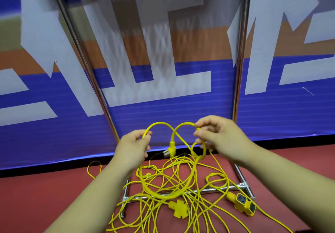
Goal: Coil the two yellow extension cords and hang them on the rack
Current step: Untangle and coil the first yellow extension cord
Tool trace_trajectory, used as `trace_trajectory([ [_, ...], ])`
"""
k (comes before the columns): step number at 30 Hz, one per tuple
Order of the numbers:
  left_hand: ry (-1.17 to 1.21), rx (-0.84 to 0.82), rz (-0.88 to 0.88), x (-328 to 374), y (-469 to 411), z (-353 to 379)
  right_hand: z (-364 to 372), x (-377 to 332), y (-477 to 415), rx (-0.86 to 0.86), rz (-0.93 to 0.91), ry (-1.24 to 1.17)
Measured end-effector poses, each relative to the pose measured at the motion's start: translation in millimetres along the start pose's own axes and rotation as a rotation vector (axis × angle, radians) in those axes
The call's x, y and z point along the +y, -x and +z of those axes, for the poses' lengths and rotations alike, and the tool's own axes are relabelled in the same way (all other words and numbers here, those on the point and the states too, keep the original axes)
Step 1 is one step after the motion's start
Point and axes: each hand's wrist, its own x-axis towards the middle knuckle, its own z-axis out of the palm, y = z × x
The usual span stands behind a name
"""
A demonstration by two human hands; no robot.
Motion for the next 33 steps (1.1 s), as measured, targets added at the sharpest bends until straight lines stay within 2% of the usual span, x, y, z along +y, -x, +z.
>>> trace_trajectory([
  [4, -0.013, 0.038, -0.069, -15.4, -7.6, -2.6, -18.5, 1.3, -4.8, 0.135, 0.040, -0.051],
  [8, -0.022, -0.060, -0.101, -20.7, -6.7, 1.5, -23.2, 2.5, -6.7, 0.145, 0.052, -0.045],
  [12, 0.044, -0.278, -0.111, -13.6, 1.5, 4.3, -25.8, -1.4, -6.9, 0.156, 0.049, -0.072],
  [16, 0.228, -0.578, -0.086, -11.1, 6.4, -3.2, -31.5, -4.9, -8.5, 0.180, 0.053, -0.120],
  [18, 0.295, -0.664, -0.065, -10.5, 4.9, -6.0, -35.4, -2.9, -10.7, 0.190, 0.055, -0.106],
  [19, 0.252, -0.671, -0.022, -8.6, 4.6, -7.4, -36.9, -2.0, -11.5, 0.191, 0.056, -0.104],
  [22, -0.036, -0.604, 0.148, 0.8, 6.4, -7.4, -39.4, -1.3, -12.1, 0.192, 0.053, -0.098],
  [25, -0.254, -0.314, 0.246, 4.2, 0.4, -4.8, -40.7, -2.8, -11.0, 0.199, 0.045, -0.085],
  [27, -0.347, -0.164, 0.237, 3.9, -4.1, -3.9, -42.3, -3.5, -11.2, 0.203, 0.040, -0.079],
  [29, -0.456, -0.085, 0.175, 0.2, -8.5, -5.0, -43.5, -5.5, -11.3, 0.213, 0.033, -0.098],
  [31, -0.560, -0.042, 0.124, -3.2, -7.3, -5.3, -44.0, -7.7, -11.2, 0.221, 0.023, -0.107],
  [33, -0.524, -0.045, 0.119, -6.9, -5.3, -3.3, -44.5, -8.4, -10.8, 0.225, 0.015, -0.074],
])
